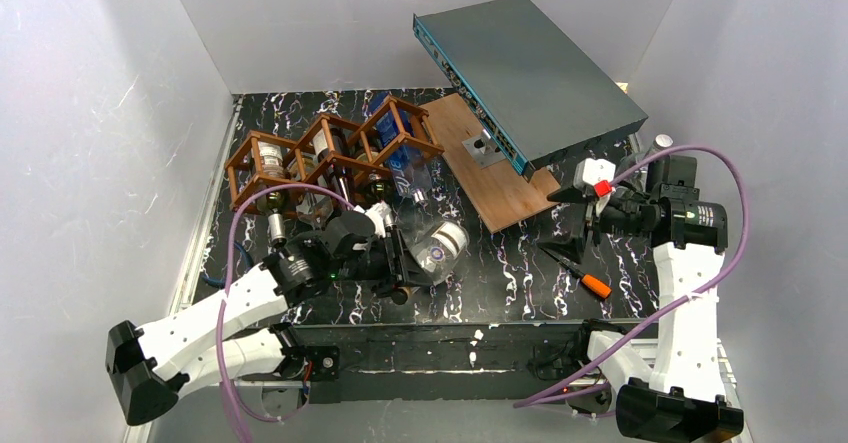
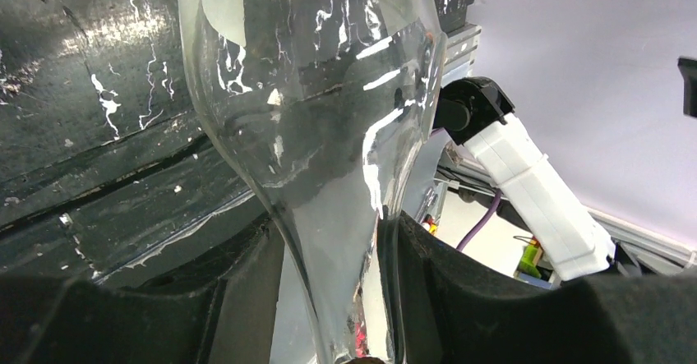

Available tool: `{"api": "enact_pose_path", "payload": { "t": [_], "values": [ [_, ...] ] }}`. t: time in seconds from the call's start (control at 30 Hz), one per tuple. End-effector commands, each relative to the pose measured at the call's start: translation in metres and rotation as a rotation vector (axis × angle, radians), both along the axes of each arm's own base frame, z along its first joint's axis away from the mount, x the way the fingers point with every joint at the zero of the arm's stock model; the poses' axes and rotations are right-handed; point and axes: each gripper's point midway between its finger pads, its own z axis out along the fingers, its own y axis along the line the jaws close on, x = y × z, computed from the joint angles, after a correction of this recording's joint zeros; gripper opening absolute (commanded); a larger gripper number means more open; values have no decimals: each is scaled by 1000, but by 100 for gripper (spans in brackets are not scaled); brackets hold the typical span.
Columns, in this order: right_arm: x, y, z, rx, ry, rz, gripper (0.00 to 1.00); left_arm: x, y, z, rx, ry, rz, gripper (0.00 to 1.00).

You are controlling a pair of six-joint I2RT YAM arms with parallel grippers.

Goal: Take the wine bottle off the wine rack
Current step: Pick up the wine bottle from the wine rack.

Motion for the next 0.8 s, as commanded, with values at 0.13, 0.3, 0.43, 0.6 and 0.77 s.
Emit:
{"api": "enact_pose_path", "payload": {
  "t": [0.13, 0.3, 0.43, 0.6, 0.77],
  "values": [
    [-18, 9, -13, 22, -62, 104, 98, 6, -41, 65, -227, -18, -55, 0],
    [-24, 13, -24, 44, -71, 148, 99, 9, -52, 61, -205, 63, -38, 0],
    [-27, 20, -36, 80, -52, 188, 98, 12, -63, 57, -194, 137, -28, 0],
    [-28, 27, -54, 80, -30, 239, 98, 13, -73, 52, -170, 220, -16, 0],
    [-33, 34, -68, 68, -31, 295, 98, 13, -76, 61, -170, 271, -3, 3]
  ]
}}
